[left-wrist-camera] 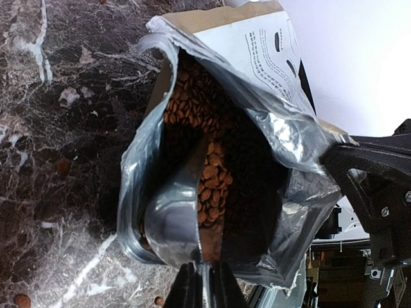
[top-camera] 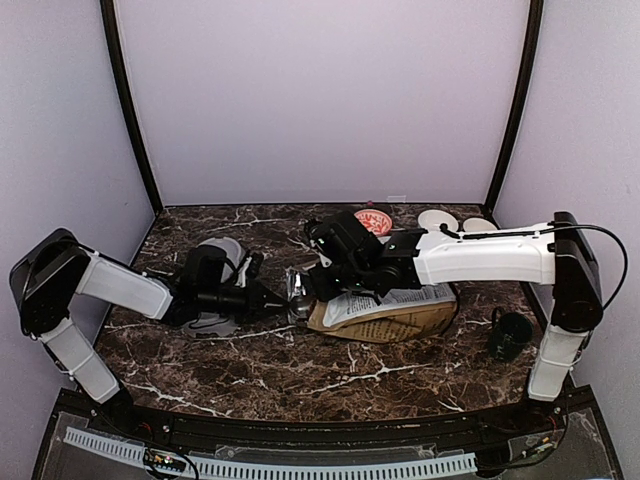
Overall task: Serve the pet food
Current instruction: Collect the pet food from the pet food bag.
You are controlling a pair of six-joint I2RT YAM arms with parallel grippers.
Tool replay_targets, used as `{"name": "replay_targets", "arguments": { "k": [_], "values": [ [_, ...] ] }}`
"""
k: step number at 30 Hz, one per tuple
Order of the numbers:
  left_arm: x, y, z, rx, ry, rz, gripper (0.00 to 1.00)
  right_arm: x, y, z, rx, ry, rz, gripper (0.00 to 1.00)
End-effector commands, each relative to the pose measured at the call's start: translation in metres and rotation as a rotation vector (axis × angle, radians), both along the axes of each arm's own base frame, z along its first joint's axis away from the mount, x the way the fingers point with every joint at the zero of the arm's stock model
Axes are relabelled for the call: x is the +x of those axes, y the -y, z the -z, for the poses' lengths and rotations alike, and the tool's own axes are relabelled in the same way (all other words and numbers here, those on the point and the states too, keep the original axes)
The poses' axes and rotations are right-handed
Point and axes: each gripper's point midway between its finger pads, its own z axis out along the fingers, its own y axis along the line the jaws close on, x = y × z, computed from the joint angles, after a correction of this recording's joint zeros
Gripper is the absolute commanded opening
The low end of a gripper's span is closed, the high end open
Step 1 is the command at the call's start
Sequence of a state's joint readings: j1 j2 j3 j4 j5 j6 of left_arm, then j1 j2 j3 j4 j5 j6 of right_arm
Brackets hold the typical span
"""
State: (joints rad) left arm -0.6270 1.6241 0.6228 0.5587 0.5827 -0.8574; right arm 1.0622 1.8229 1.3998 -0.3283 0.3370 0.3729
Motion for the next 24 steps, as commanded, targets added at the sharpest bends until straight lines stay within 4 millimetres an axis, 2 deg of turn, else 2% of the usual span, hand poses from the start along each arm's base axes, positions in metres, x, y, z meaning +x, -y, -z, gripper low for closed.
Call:
{"name": "replay_targets", "arguments": {
  "k": [1, 3, 8, 24],
  "values": [
    [-0.003, -0.004, -0.019, -0.024, 0.058, 0.013, 0.0, 0.012, 0.006, -0.036, 0.075, 0.081, 0.048, 0.0],
    [0.003, -0.013, -0.019, -0.016, 0.062, -0.014, 0.0, 0.013, 0.008, -0.037, 0.073, 0.088, 0.051, 0.0],
    [0.001, -0.023, -0.018, 0.001, 0.067, -0.023, 0.0, 0.015, 0.011, -0.039, 0.067, 0.099, 0.056, 0.0],
    [0.002, -0.042, -0.027, 0.011, 0.086, -0.063, 0.0, 0.016, 0.013, -0.037, 0.08, 0.096, 0.055, 0.0]
  ]
}}
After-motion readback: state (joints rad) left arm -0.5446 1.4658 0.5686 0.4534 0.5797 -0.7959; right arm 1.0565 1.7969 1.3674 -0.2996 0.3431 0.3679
